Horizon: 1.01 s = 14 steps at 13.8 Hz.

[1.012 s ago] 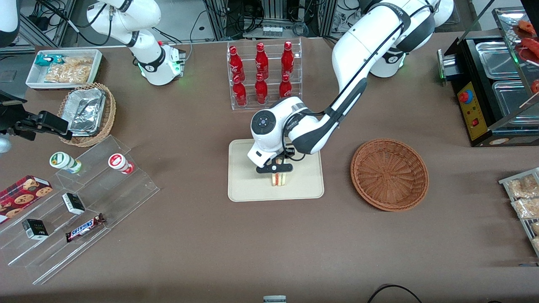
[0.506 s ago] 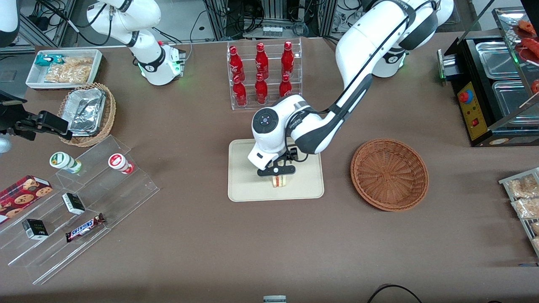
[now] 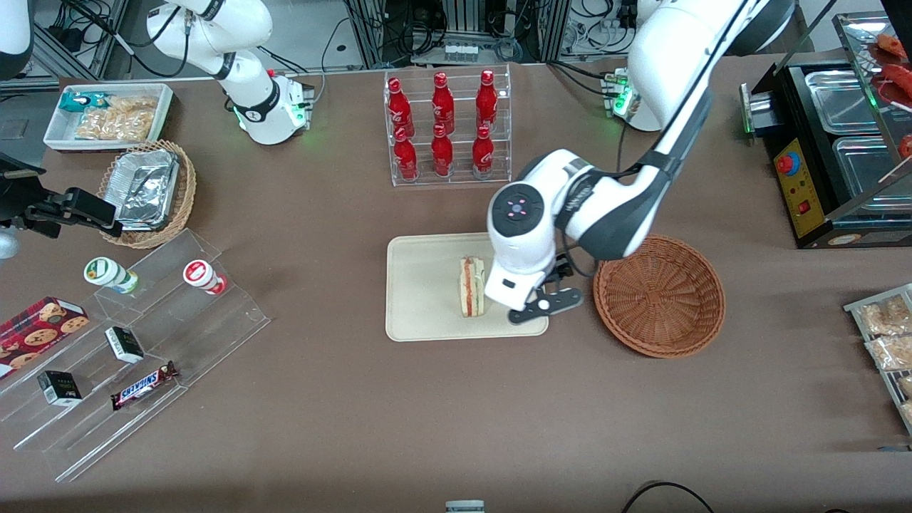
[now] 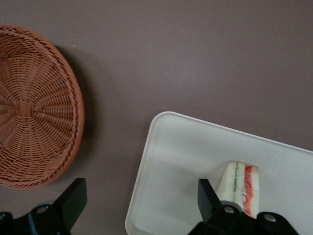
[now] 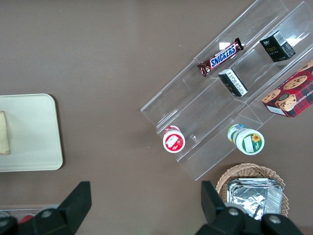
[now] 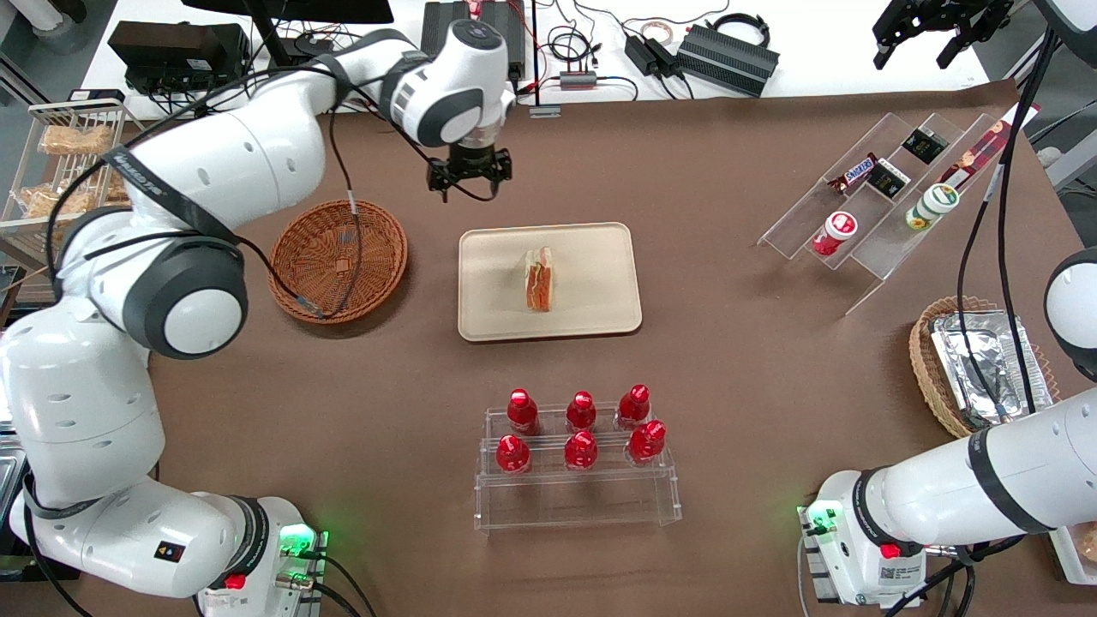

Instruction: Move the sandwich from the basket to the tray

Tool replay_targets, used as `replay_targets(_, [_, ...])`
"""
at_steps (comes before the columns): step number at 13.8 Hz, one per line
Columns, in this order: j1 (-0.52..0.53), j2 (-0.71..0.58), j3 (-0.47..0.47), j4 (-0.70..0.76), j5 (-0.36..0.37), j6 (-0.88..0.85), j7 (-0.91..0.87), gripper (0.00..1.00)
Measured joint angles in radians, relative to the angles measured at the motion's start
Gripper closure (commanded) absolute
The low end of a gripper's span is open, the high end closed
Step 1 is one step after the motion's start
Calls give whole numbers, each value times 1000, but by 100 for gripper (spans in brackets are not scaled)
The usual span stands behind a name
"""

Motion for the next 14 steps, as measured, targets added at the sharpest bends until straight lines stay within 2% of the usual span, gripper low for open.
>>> replay_targets(3, [83,-66,-1,-68,-32,-1,108,0])
replay_targets(11, [317,-321,2,-259,-235,-62,523,0])
replay_targets(14, [332,-432,91,-270,-334,-188,728,0])
